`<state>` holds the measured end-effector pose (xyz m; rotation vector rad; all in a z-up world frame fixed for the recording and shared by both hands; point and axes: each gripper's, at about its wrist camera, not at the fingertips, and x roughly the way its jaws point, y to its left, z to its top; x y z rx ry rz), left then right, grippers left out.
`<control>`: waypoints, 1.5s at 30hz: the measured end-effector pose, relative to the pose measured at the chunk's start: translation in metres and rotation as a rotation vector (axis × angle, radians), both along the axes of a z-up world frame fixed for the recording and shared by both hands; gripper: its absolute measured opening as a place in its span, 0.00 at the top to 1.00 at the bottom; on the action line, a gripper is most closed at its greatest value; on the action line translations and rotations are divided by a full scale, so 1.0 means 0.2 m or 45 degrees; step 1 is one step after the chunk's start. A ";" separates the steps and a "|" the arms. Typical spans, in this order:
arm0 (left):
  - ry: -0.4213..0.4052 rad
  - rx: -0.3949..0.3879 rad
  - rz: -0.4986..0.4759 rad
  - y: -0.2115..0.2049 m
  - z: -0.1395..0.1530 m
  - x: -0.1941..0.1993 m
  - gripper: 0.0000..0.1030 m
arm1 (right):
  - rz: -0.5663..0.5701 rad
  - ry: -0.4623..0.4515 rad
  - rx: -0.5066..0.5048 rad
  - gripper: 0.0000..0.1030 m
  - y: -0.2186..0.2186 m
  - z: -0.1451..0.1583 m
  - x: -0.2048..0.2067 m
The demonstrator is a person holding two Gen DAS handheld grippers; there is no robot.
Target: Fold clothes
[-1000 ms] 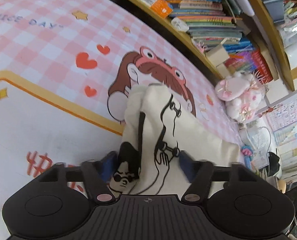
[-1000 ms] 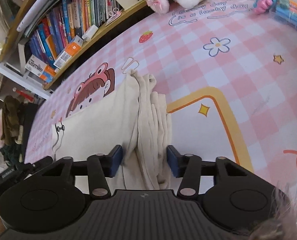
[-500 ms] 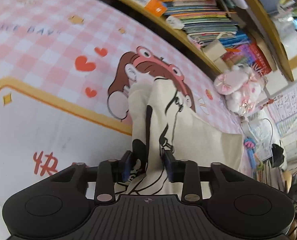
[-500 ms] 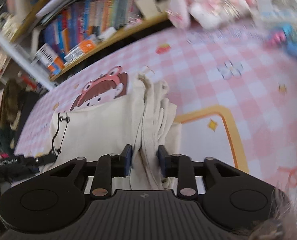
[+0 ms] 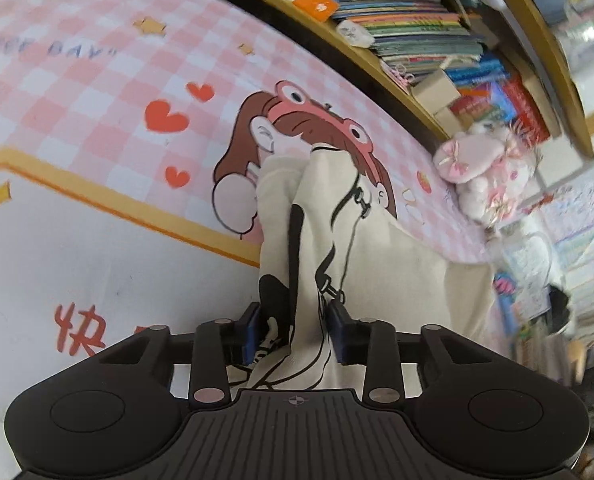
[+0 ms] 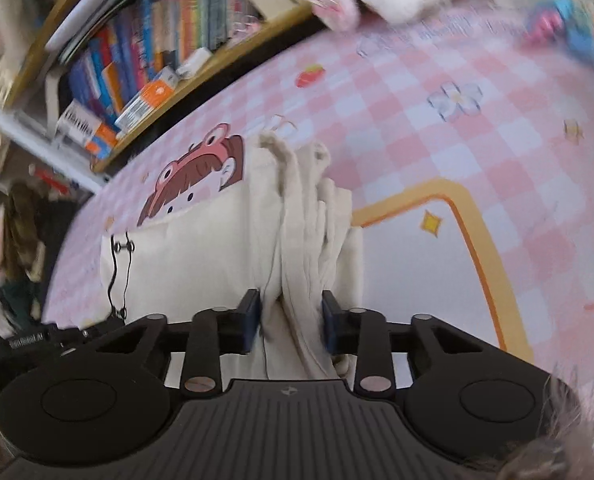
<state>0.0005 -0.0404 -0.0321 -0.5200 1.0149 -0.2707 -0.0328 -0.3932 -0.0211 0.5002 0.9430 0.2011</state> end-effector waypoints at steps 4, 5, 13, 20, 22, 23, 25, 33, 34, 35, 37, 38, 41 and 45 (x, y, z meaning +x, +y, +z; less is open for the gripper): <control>-0.044 0.128 -0.068 -0.06 0.05 -0.01 0.73 | 0.160 -0.179 -0.253 0.79 0.13 0.10 -0.07; -0.032 0.118 -0.062 -0.05 0.04 -0.01 0.72 | 0.183 -0.202 -0.283 0.79 0.15 0.11 -0.08; 0.068 -0.065 0.011 0.05 -0.03 0.02 0.64 | 0.013 -0.026 -0.043 0.66 -0.02 0.01 -0.04; 0.107 -0.168 0.032 0.09 -0.06 0.03 0.60 | -0.092 0.112 0.193 0.60 -0.13 -0.07 -0.03; 0.126 -0.206 0.049 0.11 -0.07 0.04 0.60 | -0.095 0.117 0.238 0.60 -0.13 -0.08 -0.02; 0.136 -0.225 0.058 0.12 -0.08 0.04 0.61 | -0.089 0.116 0.246 0.60 -0.13 -0.08 -0.01; 0.132 -0.216 0.073 0.11 -0.08 0.04 0.64 | -0.081 0.109 0.243 0.64 -0.11 -0.08 0.01; 0.001 0.100 -0.060 -0.04 0.02 0.02 0.71 | 0.158 -0.144 -0.158 0.80 0.11 0.06 -0.04; 0.010 0.082 -0.055 -0.03 0.01 0.02 0.70 | 0.178 -0.172 -0.178 0.80 0.12 0.07 -0.05; 0.018 0.065 -0.049 -0.01 0.00 0.03 0.70 | 0.178 -0.179 -0.168 0.80 0.11 0.08 -0.05; 0.036 0.032 -0.047 0.01 -0.01 0.03 0.69 | 0.158 -0.143 -0.132 0.80 0.08 0.05 -0.03; 0.044 0.018 -0.050 0.02 -0.01 0.03 0.68 | 0.143 -0.116 -0.110 0.80 0.06 0.04 -0.03; 0.069 -0.011 -0.046 0.03 -0.03 0.04 0.65 | 0.088 -0.035 -0.040 0.68 0.00 -0.01 -0.01; 0.082 -0.053 -0.031 0.04 -0.04 0.05 0.64 | 0.006 0.051 0.078 0.59 -0.09 -0.06 0.00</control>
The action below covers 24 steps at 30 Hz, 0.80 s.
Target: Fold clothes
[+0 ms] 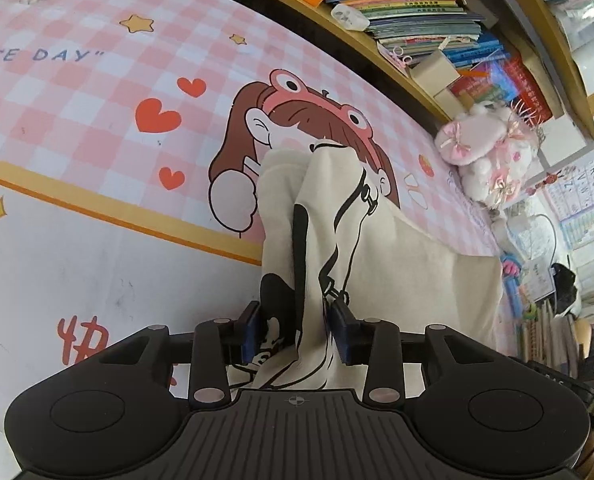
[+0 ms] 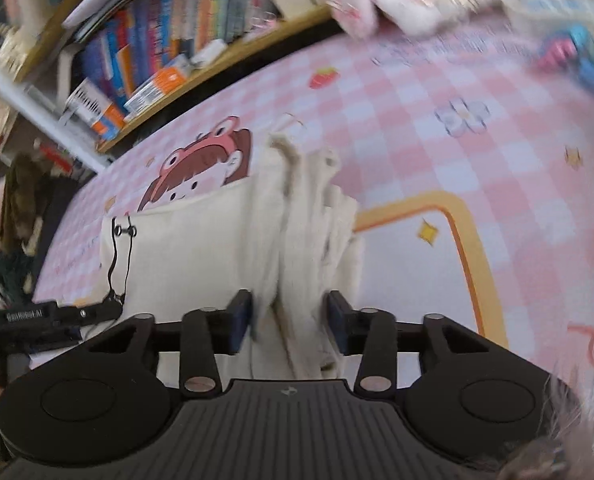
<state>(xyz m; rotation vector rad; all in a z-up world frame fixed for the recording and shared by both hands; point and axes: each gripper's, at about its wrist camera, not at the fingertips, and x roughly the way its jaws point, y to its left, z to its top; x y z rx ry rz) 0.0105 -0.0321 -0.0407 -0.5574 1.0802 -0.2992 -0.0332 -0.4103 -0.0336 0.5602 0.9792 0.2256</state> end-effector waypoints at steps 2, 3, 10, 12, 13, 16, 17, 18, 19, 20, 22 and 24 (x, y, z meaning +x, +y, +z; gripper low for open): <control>0.001 -0.020 0.008 0.00 0.00 0.00 0.60 | -0.024 0.019 0.058 0.59 -0.02 -0.02 0.01; 0.000 -0.029 0.013 0.00 -0.01 0.01 0.60 | -0.020 0.020 0.065 0.59 -0.02 -0.02 0.01; -0.032 -0.021 0.018 -0.03 -0.01 -0.02 0.77 | 0.047 -0.001 0.033 0.76 0.05 -0.03 0.05; -0.052 -0.044 0.040 -0.03 0.00 -0.04 0.81 | 0.040 -0.017 0.045 0.80 0.05 -0.03 0.04; -0.067 -0.045 0.043 -0.03 0.01 -0.05 0.83 | 0.041 -0.035 0.046 0.81 0.05 -0.02 0.03; -0.091 -0.047 0.041 -0.05 0.05 -0.07 0.84 | 0.060 -0.100 0.027 0.82 0.06 0.03 -0.01; -0.097 -0.049 0.041 -0.05 0.06 -0.08 0.84 | 0.066 -0.116 0.020 0.82 0.06 0.05 -0.02; -0.104 -0.049 0.037 -0.06 0.06 -0.09 0.84 | 0.069 -0.129 0.015 0.82 0.06 0.06 -0.03; -0.111 -0.048 0.033 -0.07 0.07 -0.09 0.84 | 0.066 -0.134 0.014 0.82 0.05 0.07 -0.04; -0.118 -0.047 0.027 -0.08 0.08 -0.10 0.84 | 0.060 -0.136 0.013 0.82 0.04 0.07 -0.05; -0.129 -0.040 0.012 -0.11 0.09 -0.12 0.84 | 0.049 -0.138 0.013 0.82 0.02 0.07 -0.08; -0.138 -0.032 0.002 -0.13 0.10 -0.15 0.84 | 0.037 -0.134 0.015 0.82 0.00 0.08 -0.11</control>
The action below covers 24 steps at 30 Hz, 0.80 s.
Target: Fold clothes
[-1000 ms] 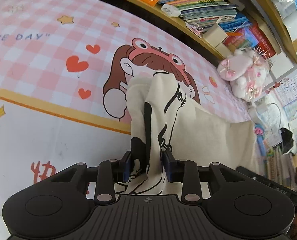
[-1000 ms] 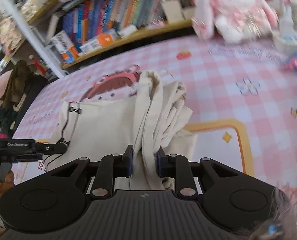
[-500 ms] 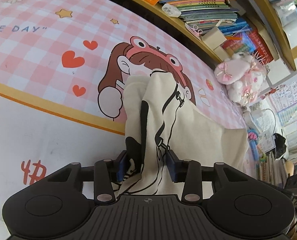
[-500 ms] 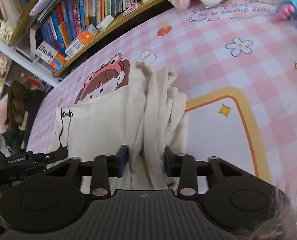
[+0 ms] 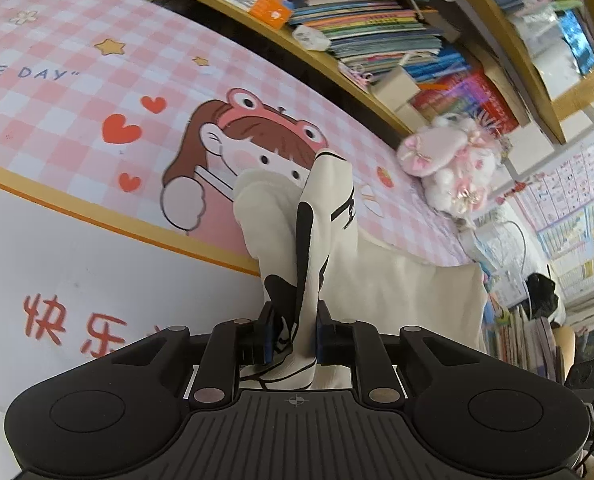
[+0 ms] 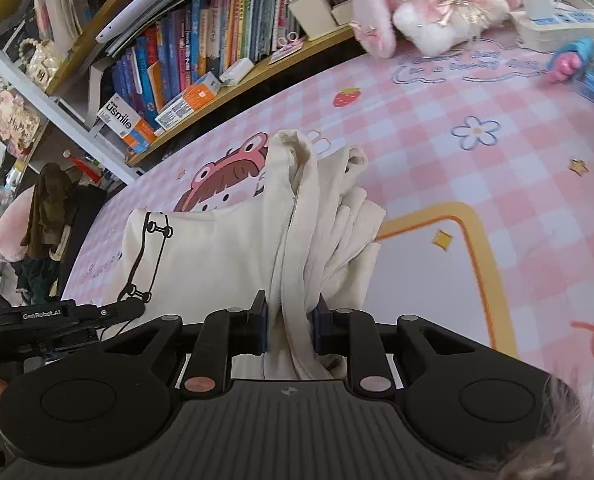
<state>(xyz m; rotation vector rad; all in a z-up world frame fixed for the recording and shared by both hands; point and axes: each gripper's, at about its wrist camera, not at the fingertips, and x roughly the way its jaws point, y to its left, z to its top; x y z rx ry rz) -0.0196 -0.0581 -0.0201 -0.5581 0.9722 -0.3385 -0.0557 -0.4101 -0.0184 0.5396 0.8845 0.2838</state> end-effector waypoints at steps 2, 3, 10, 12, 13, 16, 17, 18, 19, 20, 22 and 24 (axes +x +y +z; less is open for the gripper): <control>-0.010 0.006 -0.006 -0.02 0.01 -0.03 0.84 | -0.007 -0.004 0.001 0.82 -0.02 0.00 -0.03; -0.015 0.007 -0.007 -0.03 0.01 -0.04 0.84 | -0.009 -0.007 0.001 0.82 -0.02 0.01 -0.05; -0.043 0.013 -0.002 -0.06 0.04 -0.16 0.84 | 0.005 -0.035 0.004 0.82 -0.07 0.04 -0.14; -0.041 0.014 0.005 -0.07 0.04 -0.20 0.84 | 0.011 -0.041 0.009 0.82 -0.07 0.04 -0.17; -0.039 0.014 0.010 -0.06 0.04 -0.22 0.84 | 0.015 -0.041 0.011 0.82 -0.08 0.04 -0.18; -0.033 0.010 0.026 -0.05 0.04 -0.26 0.84 | 0.030 -0.040 0.018 0.82 -0.07 0.04 -0.22; -0.032 0.006 0.030 -0.05 0.04 -0.26 0.84 | 0.036 -0.039 0.017 0.82 -0.06 0.04 -0.22; -0.031 0.003 0.033 -0.04 0.04 -0.27 0.84 | 0.041 -0.039 0.016 0.82 -0.06 0.05 -0.23; -0.030 0.000 0.033 -0.04 0.04 -0.27 0.84 | 0.045 -0.040 0.014 0.82 -0.06 0.05 -0.24; -0.030 -0.002 0.032 -0.04 0.04 -0.27 0.84 | 0.048 -0.040 0.011 0.82 -0.05 0.05 -0.25; -0.031 -0.007 0.023 -0.04 0.03 -0.27 0.84 | 0.045 -0.039 0.005 0.82 -0.05 0.05 -0.26; -0.032 -0.009 0.011 -0.03 0.03 -0.26 0.84 | 0.037 -0.036 0.000 0.82 -0.04 0.06 -0.26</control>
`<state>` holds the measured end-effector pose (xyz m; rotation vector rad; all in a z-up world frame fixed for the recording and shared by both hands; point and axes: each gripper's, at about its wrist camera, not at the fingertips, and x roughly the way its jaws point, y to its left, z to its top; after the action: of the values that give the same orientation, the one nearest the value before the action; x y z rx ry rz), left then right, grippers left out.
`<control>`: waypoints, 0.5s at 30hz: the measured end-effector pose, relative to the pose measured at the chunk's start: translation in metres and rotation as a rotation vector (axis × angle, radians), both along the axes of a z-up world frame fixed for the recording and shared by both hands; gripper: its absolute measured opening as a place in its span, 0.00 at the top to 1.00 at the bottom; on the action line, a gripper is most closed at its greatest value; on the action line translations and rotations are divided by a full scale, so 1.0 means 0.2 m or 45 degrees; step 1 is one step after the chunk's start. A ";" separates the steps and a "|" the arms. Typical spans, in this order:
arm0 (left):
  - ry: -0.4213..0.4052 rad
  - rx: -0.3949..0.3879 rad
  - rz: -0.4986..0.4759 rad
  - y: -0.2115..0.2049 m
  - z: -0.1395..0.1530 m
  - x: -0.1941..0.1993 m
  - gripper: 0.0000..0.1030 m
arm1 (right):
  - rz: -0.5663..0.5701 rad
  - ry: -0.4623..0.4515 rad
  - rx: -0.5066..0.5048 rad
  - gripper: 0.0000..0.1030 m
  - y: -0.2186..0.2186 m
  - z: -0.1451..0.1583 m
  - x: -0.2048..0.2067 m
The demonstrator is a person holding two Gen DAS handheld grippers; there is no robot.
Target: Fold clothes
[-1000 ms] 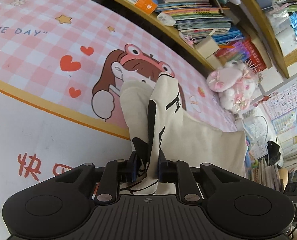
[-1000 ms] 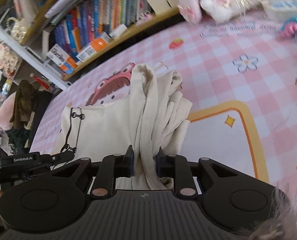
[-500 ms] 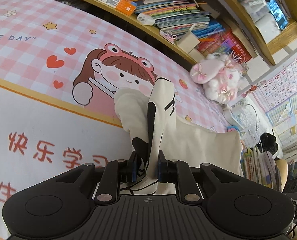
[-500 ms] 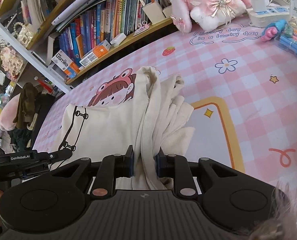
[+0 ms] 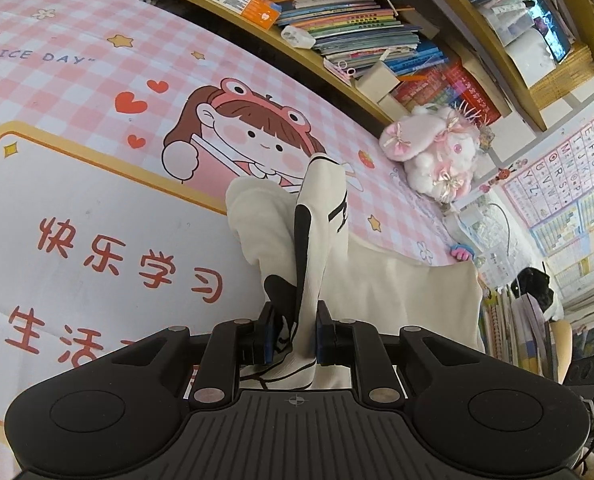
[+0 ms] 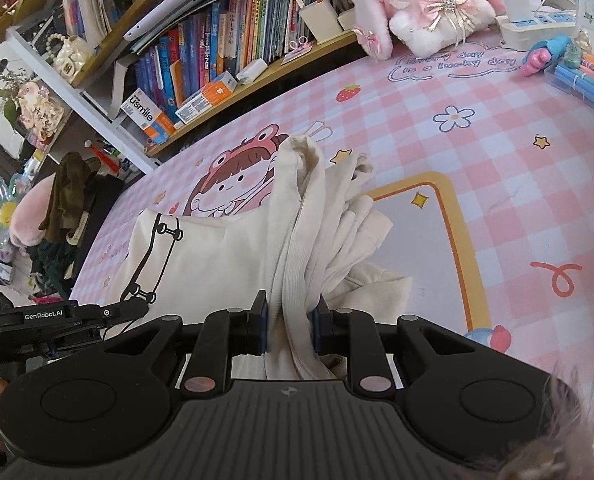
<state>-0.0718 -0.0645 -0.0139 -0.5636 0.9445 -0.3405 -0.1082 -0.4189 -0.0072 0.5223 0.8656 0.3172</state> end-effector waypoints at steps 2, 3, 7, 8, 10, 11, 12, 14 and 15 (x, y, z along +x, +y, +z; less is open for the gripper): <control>0.001 -0.002 -0.007 0.03 0.00 0.02 0.84 | -0.008 0.008 -0.002 0.82 0.02 0.00 0.00; 0.001 -0.003 -0.010 0.04 -0.01 0.02 0.84 | -0.011 0.011 -0.001 0.82 0.03 -0.01 0.00; 0.001 -0.011 -0.019 0.12 -0.01 0.06 0.84 | -0.028 0.013 0.002 0.82 0.10 0.00 0.03; -0.002 -0.013 -0.019 0.14 -0.01 0.07 0.84 | -0.029 0.012 -0.001 0.82 0.13 0.00 0.04; 0.000 -0.020 -0.015 0.20 -0.01 0.10 0.84 | -0.024 0.010 -0.008 0.82 0.18 0.01 0.06; 0.003 -0.024 -0.014 0.23 -0.01 0.11 0.84 | -0.021 0.010 -0.011 0.82 0.21 0.01 0.07; 0.005 -0.026 -0.016 0.25 -0.01 0.12 0.84 | -0.021 0.011 -0.013 0.82 0.24 0.01 0.08; 0.001 -0.027 -0.028 0.30 -0.01 0.15 0.84 | -0.024 0.013 -0.014 0.82 0.29 0.01 0.10; -0.001 -0.029 -0.034 0.32 -0.01 0.16 0.84 | -0.027 0.012 -0.016 0.82 0.32 0.01 0.11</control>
<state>-0.0389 -0.0008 -0.0163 -0.5723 0.9492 -0.3756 -0.0866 -0.3550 -0.0048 0.5213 0.8705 0.2900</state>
